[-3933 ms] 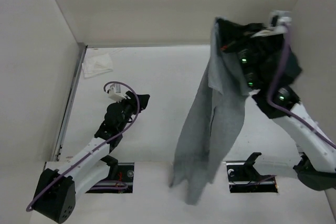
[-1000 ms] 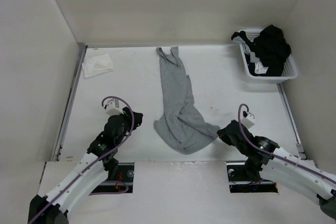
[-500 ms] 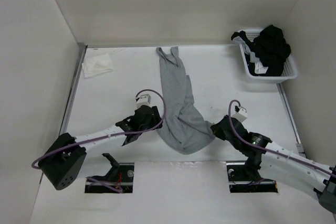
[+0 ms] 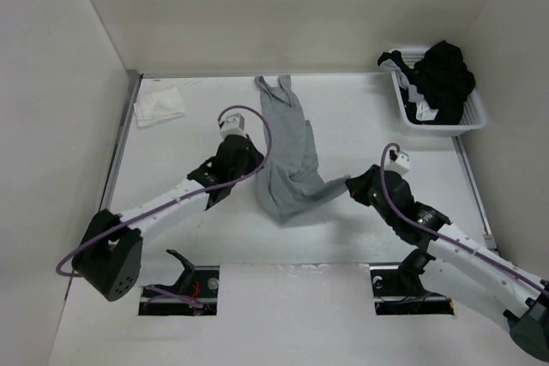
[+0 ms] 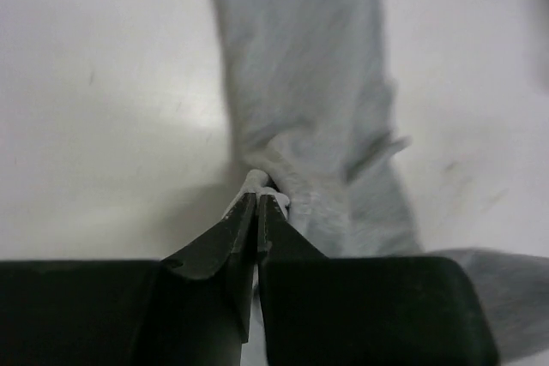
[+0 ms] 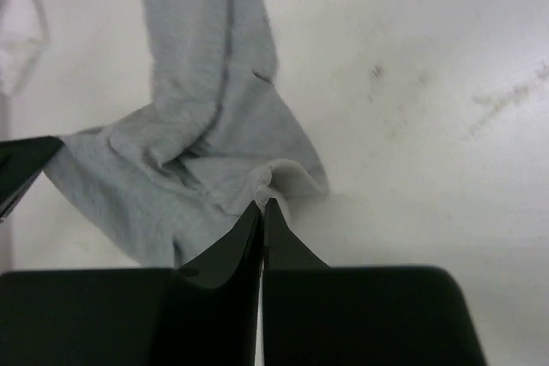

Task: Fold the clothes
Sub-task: Flatten the tank top out

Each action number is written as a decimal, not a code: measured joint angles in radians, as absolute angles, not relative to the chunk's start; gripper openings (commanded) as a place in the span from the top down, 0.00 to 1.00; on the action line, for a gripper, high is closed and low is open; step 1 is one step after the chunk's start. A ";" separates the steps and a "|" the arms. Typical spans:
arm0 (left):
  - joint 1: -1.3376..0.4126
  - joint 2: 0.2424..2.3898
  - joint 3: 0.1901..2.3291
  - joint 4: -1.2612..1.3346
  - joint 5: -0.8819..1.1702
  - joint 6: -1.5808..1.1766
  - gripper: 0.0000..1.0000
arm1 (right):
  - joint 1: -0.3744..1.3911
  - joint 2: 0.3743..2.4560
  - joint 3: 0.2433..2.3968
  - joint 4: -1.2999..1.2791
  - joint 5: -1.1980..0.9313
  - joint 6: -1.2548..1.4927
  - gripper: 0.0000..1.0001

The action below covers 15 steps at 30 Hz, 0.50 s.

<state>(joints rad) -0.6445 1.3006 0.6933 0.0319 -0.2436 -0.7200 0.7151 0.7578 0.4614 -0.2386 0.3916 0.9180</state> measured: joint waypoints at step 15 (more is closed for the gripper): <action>-0.268 0.447 0.196 -0.171 -0.327 -0.828 0.63 | 0.852 0.582 0.295 -0.262 0.366 1.026 1.00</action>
<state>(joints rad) -0.2684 0.4473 0.1959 -0.1715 -0.3271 -0.8276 0.8520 0.5819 0.2947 -0.2623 0.3660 1.0260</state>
